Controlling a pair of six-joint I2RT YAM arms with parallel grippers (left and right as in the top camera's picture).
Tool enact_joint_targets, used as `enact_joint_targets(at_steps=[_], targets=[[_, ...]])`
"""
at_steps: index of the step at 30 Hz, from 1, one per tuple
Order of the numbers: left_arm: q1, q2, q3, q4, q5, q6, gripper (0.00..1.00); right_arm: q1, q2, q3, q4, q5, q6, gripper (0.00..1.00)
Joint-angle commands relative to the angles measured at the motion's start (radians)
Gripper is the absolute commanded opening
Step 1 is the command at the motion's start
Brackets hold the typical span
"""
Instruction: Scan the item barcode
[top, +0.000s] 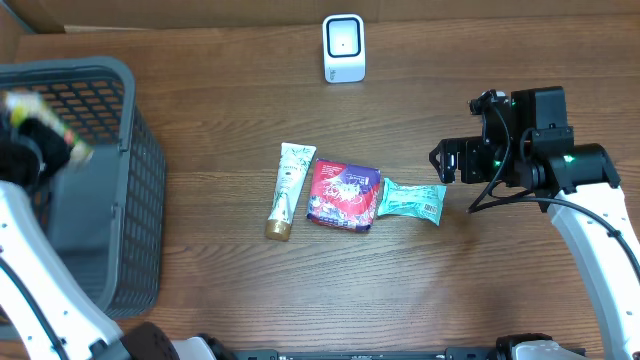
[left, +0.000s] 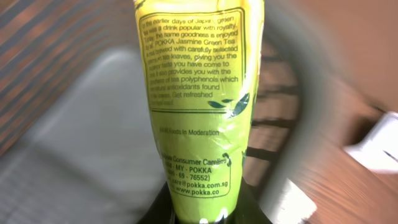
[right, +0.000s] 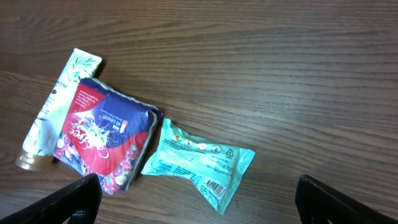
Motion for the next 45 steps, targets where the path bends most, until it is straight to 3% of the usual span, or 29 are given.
enact_joint_targets(at_steps=[1,8,15,20,27,36,38,41,42,45], targets=[[-0.185,-0.023,0.194,-0.06,0.056,0.07,0.06,0.006,0.003,0.019,0.005,-0.005,-0.005,1.0],[-0.549,-0.015,0.21,-0.16,-0.002,0.111,0.05,0.006,0.003,0.019,0.005,-0.005,-0.005,1.0],[-0.799,-0.013,-0.059,-0.124,-0.149,-0.005,0.04,0.006,0.003,0.019,0.005,-0.005,-0.005,1.0],[-0.837,-0.013,-0.353,-0.005,-0.201,-0.124,0.04,0.006,0.003,0.019,0.005,-0.005,-0.005,1.0],[-0.836,-0.013,-0.677,0.259,-0.294,-0.082,0.05,0.006,0.003,0.019,0.006,-0.005,-0.005,1.0],[-0.836,-0.013,-0.907,0.537,-0.373,-0.076,0.06,0.006,0.003,0.019,0.005,-0.005,-0.005,1.0],[-0.836,-0.013,-0.933,0.566,-0.38,-0.077,0.16,0.006,0.003,0.019,0.005,-0.005,-0.005,1.0],[-0.836,-0.013,-0.944,0.581,-0.384,-0.077,0.57,0.006,0.003,0.019,0.005,-0.005,-0.005,1.0],[-0.836,-0.013,-0.944,0.585,-0.383,-0.077,0.64,0.006,0.003,0.019,0.006,-0.005,-0.005,1.0],[-0.836,-0.014,-0.927,0.582,-0.383,-0.069,0.73,0.006,0.003,0.019,0.005,-0.005,-0.005,1.0]])
